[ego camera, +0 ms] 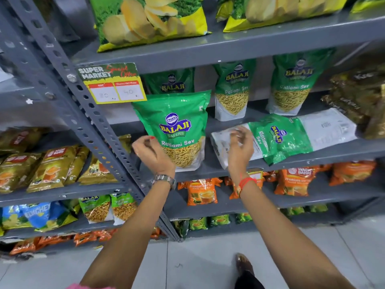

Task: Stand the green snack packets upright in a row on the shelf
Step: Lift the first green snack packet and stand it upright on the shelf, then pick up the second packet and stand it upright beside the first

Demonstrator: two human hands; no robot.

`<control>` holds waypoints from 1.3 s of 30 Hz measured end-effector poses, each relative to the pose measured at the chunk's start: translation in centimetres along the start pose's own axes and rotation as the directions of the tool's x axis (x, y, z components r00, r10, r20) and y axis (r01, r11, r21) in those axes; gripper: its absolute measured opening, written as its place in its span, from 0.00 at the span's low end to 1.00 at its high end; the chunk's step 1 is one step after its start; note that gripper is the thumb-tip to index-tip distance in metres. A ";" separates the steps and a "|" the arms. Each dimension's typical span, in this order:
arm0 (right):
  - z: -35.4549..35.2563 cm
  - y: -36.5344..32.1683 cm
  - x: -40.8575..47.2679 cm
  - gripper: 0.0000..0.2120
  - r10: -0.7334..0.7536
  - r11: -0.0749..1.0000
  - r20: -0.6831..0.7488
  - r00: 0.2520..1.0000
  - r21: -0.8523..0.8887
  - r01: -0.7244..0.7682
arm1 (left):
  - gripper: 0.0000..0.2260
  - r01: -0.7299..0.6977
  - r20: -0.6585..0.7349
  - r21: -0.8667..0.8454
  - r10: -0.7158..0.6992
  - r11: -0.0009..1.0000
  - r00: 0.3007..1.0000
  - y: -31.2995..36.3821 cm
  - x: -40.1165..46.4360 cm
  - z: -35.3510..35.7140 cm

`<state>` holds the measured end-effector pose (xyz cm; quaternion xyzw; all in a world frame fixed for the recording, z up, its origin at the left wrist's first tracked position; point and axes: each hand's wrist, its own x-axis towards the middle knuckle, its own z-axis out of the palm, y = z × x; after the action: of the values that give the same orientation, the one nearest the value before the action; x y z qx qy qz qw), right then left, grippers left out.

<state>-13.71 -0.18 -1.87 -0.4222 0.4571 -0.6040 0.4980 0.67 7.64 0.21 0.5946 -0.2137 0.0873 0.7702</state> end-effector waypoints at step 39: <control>-8.1 3.2 14.6 0.19 0.470 0.881 -0.311 0.826 0.227 -0.416 | 0.07 0.347 0.589 0.668 -0.753 0.658 0.293 -5.3 -5.6 24.2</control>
<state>-23.03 -13.75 -6.01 -0.1492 0.5789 -0.5701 0.5636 -7.71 -16.19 -2.02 0.7422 -0.3037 -0.4437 0.4000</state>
